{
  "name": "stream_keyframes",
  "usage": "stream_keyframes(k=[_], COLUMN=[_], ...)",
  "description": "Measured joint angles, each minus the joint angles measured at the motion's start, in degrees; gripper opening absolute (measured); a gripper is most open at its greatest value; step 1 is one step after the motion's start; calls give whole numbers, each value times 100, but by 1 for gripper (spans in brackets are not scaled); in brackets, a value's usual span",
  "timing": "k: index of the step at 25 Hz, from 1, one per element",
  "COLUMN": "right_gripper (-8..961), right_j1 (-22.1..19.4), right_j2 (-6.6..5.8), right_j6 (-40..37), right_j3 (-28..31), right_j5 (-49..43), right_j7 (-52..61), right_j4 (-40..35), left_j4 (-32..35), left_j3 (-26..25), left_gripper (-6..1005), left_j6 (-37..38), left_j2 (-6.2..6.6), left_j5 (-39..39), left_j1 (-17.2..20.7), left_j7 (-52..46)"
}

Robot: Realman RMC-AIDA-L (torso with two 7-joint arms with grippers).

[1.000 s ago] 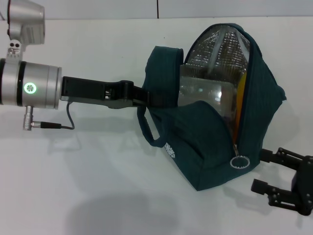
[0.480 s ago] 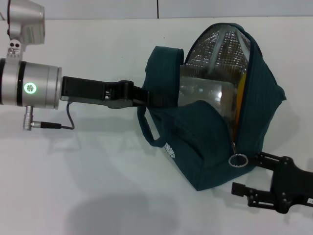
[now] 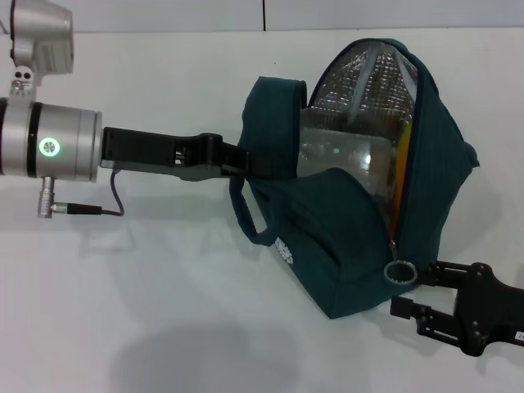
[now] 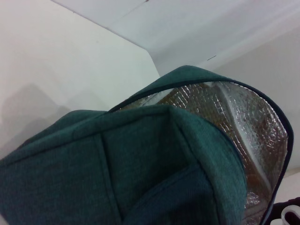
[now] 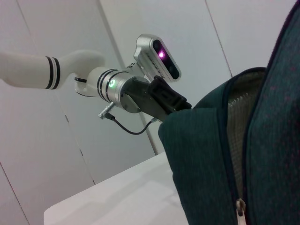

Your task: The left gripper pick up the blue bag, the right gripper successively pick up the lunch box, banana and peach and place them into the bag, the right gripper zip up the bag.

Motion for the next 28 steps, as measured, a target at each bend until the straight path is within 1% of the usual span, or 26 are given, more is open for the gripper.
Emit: stream_keyframes(k=[2,5,15,21,28], right_gripper=[744,505,70,1,3], right_j1=[0,2,-1,-53,-293], right_j2=[1,5,10,-9,-72], right_j6=[11,15,87,26,-392], right_j3=[-2,1,12,18,21], right_j5=[0,7,160,187,715], right_j7=[12,13,22,23,-11], right_j4=[2,8,67,61,-55], left_j4=[0,0,0,0,0], left_j3=[-1,-1,15,1,-1], left_gripper=[48,48,49,49,49], left_j6=[0,0,0,0,0], left_j2=[0,0,0,0,-9], left_j5=[0,0,0,-2,-5], left_j1=[0,1,36,62,77], left_j7=[0,0,3,6,163])
